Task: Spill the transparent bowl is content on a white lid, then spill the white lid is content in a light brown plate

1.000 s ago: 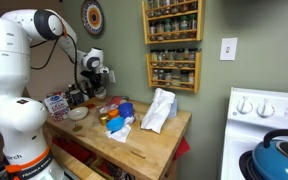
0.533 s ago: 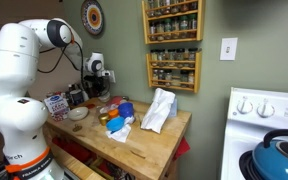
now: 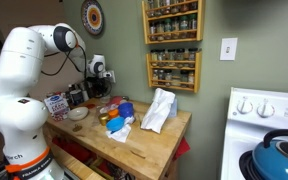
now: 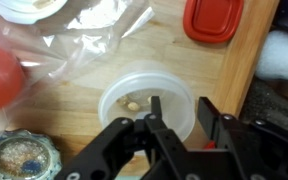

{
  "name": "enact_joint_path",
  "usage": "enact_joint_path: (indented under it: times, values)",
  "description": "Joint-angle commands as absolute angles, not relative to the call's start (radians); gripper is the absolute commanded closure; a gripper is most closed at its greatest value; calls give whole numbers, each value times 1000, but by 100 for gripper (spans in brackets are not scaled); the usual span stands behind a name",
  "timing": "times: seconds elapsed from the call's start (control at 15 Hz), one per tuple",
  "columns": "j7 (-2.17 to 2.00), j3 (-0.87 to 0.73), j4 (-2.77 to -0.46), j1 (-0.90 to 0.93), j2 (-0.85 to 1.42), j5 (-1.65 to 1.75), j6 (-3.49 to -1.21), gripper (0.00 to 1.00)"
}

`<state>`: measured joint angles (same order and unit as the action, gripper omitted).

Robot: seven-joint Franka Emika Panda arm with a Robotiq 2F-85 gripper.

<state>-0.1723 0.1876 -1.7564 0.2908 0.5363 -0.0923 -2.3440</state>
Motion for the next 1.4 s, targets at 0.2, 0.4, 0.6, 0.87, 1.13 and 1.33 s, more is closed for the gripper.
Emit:
enact_joint_path:
  times: [0.2, 0.4, 0.6, 0.87, 1.13, 1.33]
  values:
    - [-205, 191, -1816, 278, 456, -134, -2331, 2]
    - [-186, 201, -1930, 247, 372, -180, -2379, 0]
    - [-193, 213, -2060, 212, 298, -301, -2454, 0]
    - [-187, 218, -2236, 194, 230, -435, -2632, 0]
    - [-196, 209, -2194, 199, 264, -403, -2609, 0]
    - [-262, 189, -2193, 193, 259, -398, -2545, 0]
